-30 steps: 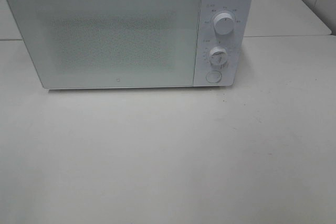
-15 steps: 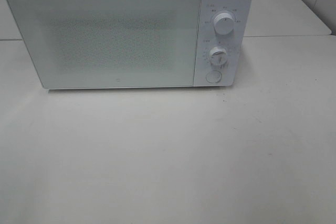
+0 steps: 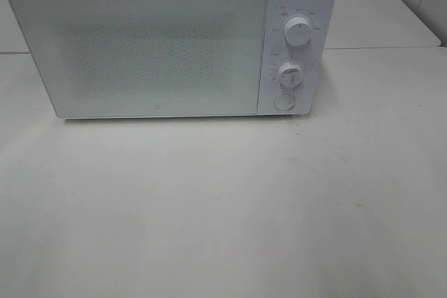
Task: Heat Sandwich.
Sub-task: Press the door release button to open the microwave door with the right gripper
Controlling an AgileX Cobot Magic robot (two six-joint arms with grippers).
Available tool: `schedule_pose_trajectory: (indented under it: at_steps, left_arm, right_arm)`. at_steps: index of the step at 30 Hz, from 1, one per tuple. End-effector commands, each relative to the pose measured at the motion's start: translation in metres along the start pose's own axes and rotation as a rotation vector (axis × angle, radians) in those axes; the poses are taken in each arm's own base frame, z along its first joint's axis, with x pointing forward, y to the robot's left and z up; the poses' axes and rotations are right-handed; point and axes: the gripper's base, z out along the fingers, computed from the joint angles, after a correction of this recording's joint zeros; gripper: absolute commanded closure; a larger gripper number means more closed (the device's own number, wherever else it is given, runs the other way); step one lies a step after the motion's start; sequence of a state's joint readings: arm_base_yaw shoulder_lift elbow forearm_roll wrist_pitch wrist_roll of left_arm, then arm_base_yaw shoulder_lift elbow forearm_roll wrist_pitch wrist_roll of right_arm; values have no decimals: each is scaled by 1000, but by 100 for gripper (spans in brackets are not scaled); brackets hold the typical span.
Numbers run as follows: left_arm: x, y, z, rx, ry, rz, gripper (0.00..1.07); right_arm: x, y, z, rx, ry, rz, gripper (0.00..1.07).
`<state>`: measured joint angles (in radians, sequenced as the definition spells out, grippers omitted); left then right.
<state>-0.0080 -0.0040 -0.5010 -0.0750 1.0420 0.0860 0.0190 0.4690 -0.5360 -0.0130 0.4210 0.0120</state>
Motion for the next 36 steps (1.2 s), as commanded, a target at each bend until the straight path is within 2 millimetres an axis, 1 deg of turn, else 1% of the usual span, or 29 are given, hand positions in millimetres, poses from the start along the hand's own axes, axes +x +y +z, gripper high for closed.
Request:
schedule_pose_trajectory:
  at_steps: [1, 2, 3, 5, 6, 7, 9, 10, 11, 12, 14, 15, 16, 19, 20, 21, 23, 24, 25, 28, 29, 30, 32, 33, 36]
  left_arm:
    - [1, -1, -2, 3, -36, -3, 3]
    - [1, -1, -2, 3, -36, -3, 3]
    - [1, -1, -2, 3, -36, -3, 3]
    - [1, -1, -2, 3, -36, -3, 3]
    - [1, -1, -2, 3, -36, -3, 3]
    - [1, -1, -2, 3, -36, -3, 3]
    - [1, -1, -2, 3, -36, -3, 3]
    - [1, -1, -2, 3, -36, -3, 3]
    - [1, -1, -2, 3, -36, -3, 3]
    - [1, -1, -2, 3, -36, -3, 3]
    - [1, -1, -2, 3, -36, -3, 3]
    - [1, -1, -2, 3, -36, -3, 3]
    - [1, -1, -2, 3, -36, -3, 3]
    - [1, -1, -2, 3, -36, -3, 3]
    - [1, -1, -2, 3, -36, -3, 3]
    - [1, -1, -2, 3, -36, -3, 3]
    - [1, -1, -2, 3, -36, -3, 3]
    - [1, -1, -2, 3, -36, -3, 3]
    - [1, -1, -2, 3, -36, -3, 3]
    - [1, -1, -2, 3, -36, -3, 3]
    - [1, -1, -2, 3, -36, -3, 3]
    - [1, -1, -2, 3, -36, -3, 3]
    - [1, -1, -2, 3, -36, -3, 3]
    - [1, -1, -2, 3, -36, -3, 3]
    - [1, -1, -2, 3, -36, -3, 3]
  right_arm:
    - [-8, -1, 14, 6, -27, 11, 31]
    - [-8, -1, 14, 6, -27, 11, 31]
    - [-10, -1, 23, 6, -16, 11, 31]
    - [-10, -1, 34, 5, 1, 11, 31]
    - [-10, -1, 34, 5, 1, 11, 31]
    - [-11, -1, 43, 5, 10, 11, 31]
    - [-11, 0, 53, 5, 16, 14, 31]
    - [-11, 0, 57, 4, 16, 17, 31]
    - [-11, 0, 57, 4, 16, 17, 31]
    - [-12, 0, 67, 4, 17, 28, 31]
    - [-12, 0, 76, 3, 11, 45, 31]
    - [-12, 0, 85, 2, 5, 55, 31]
    - [-12, 0, 85, 2, 5, 55, 31]
    - [-12, 0, 97, 1, 1, 57, 31]
    - [-12, 0, 97, 1, 1, 57, 31]
    - [-10, 0, 104, 1, 6, 57, 31]
    - [-6, 0, 113, -1, 20, 52, 31]
    - [-2, 2, 121, -8, 22, 49, 31]
    - [-2, 2, 121, -8, 22, 49, 31]
    - [7, 3, 131, -15, 8, 46, 31]
    - [7, 3, 131, -15, 8, 46, 31]
    - [15, 3, 137, -16, 5, 46, 31]
    - [20, 3, 141, -16, -12, 50, 31]
    - [26, 3, 143, -12, -28, 57, 31]
    - [32, 2, 145, -4, -40, 58, 31]
